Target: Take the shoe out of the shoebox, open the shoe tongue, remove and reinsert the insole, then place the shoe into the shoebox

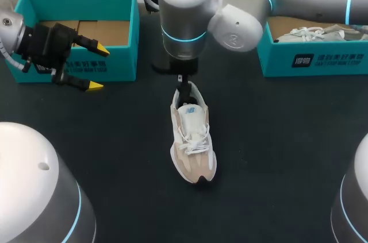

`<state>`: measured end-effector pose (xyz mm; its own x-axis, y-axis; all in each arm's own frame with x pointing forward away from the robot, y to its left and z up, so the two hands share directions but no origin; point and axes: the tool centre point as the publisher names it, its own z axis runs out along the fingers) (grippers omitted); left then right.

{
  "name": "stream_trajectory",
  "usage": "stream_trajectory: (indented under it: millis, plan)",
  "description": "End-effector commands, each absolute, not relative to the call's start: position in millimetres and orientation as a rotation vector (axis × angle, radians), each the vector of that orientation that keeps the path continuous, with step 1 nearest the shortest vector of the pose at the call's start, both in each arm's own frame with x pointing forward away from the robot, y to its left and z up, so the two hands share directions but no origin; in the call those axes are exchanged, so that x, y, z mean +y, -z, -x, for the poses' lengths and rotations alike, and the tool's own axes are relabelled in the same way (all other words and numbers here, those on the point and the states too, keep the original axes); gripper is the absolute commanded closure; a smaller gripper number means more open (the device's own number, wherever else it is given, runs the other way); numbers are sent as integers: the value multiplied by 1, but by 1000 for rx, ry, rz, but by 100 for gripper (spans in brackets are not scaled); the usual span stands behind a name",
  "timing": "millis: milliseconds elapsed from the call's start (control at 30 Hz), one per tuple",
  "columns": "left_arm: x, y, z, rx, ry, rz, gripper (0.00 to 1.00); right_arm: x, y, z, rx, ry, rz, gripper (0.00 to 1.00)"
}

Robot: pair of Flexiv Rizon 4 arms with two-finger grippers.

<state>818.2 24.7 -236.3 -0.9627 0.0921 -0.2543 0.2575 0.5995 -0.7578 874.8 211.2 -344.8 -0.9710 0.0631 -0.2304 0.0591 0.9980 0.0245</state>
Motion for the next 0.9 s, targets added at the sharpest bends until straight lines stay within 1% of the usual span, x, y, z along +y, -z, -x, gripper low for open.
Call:
stream_trajectory:
  millis: [33, 100, 133, 300, 500, 533, 600, 633, 667, 900]
  plan:
    - [24, 236, -818, 2640, 1289, -291, 0, 207, 355, -877, 2900, -33, -74, 19]
    - [24, 236, -818, 2640, 1289, -291, 0, 206, 358, -878, 2895, -28, -70, 42]
    - [24, 236, -818, 2640, 1289, -291, 0, 205, 359, -878, 2890, -10, -58, 51]
    - [24, 236, -818, 2640, 1289, -291, 0, 206, 367, -878, 2885, 23, -36, 51]
    - [24, 236, -818, 2640, 1289, -291, 0, 206, 376, -877, 2888, 49, -43, 54]
    - [24, 236, -818, 2640, 1289, -291, 0, 206, 377, -877, 2886, 52, -53, 58]
    - [24, 236, -818, 2640, 1289, -291, 0, 205, 378, -877, 2875, 63, -68, 74]
    - [24, 236, -818, 2640, 1289, -291, 0, 205, 379, -878, 2874, 63, -70, 92]
    - [24, 236, -818, 2640, 1289, -291, 0, 205, 379, -878, 2871, 63, -71, 100]
    - [24, 236, -818, 2640, 1289, -291, 0, 200, 368, -877, 2830, 62, -154, 100]
